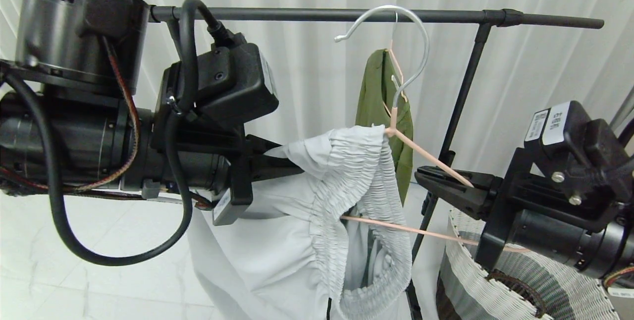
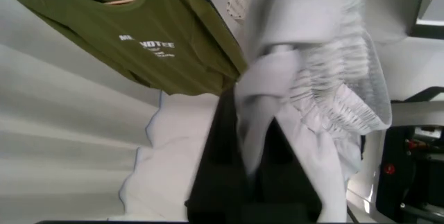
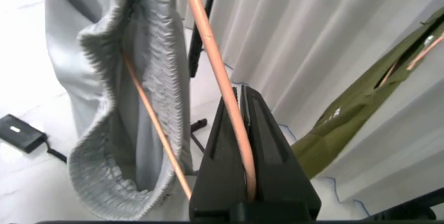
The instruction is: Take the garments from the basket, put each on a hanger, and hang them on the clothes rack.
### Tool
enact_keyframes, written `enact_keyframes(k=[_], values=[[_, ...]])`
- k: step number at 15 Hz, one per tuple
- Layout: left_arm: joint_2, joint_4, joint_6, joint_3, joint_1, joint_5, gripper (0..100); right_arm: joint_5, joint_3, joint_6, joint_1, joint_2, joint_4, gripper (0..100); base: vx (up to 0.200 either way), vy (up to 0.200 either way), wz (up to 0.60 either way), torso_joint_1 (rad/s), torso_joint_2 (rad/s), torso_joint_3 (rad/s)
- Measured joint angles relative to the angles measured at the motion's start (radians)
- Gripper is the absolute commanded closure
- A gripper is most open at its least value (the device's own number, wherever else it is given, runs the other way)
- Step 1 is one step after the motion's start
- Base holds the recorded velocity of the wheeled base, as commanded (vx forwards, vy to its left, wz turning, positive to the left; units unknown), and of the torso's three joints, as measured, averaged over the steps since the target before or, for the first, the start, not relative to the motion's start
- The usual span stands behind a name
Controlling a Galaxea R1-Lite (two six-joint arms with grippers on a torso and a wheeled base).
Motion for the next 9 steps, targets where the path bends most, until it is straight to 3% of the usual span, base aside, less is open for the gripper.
enact_keyframes(k=[3, 4, 7, 9], values=[[0.0, -0.002, 0.0, 0.005, 0.002, 0.002, 100, -0.01, -0.001, 0.0, -0.001, 0.001, 0.0, 100, 0.0, 0.0, 0.0, 0.0, 0.0, 0.0], [0.0, -0.002, 0.0, 0.007, 0.003, 0.005, 100, -0.023, -0.001, 0.0, -0.001, 0.001, 0.0, 0, 0.0, 0.0, 0.0, 0.0, 0.0, 0.0], [-0.002, 0.0, 0.002, 0.011, 0.013, 0.028, 100, -0.068, 0.0, 0.0, -0.003, -0.001, -0.004, 0, 0.0, 0.0, 0.0, 0.0, 0.0, 0.0], [-0.014, 0.0, 0.001, 0.018, 0.019, 0.099, 100, -0.118, 0.0, 0.0, -0.006, -0.004, -0.003, 0, 0.0, 0.0, 0.0, 0.0, 0.0, 0.0]])
